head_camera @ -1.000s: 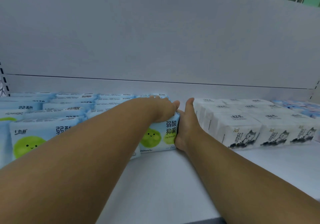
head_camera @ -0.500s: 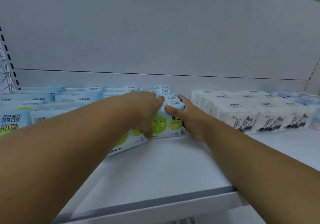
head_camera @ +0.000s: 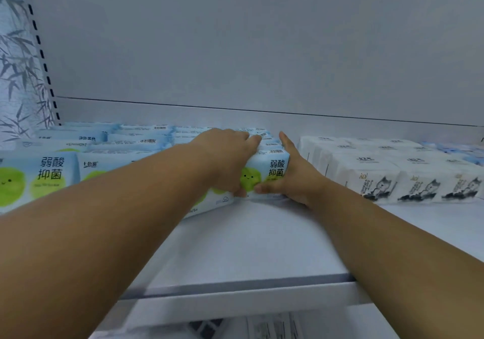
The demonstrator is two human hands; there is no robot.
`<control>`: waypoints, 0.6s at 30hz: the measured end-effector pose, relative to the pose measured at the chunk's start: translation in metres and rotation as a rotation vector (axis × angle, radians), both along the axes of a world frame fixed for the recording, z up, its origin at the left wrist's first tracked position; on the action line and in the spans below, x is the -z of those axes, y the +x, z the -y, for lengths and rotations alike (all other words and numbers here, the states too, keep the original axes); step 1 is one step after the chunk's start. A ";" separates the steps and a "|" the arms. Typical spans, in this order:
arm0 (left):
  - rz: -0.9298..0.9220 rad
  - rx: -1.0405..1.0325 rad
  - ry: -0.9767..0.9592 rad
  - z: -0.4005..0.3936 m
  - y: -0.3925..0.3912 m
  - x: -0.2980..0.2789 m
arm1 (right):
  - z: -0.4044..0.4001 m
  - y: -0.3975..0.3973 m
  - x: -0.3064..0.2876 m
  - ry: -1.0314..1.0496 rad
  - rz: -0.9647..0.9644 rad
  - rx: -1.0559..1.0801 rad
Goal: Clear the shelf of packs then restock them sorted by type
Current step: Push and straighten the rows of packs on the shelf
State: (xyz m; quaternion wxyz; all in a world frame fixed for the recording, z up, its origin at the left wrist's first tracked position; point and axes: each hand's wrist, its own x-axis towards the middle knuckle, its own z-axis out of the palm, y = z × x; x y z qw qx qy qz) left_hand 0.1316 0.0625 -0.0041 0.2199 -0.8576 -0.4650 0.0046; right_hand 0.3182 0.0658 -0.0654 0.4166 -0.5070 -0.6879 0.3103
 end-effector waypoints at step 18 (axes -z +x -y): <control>-0.001 -0.209 0.063 0.031 -0.076 0.007 | 0.007 -0.035 -0.041 0.417 1.163 0.119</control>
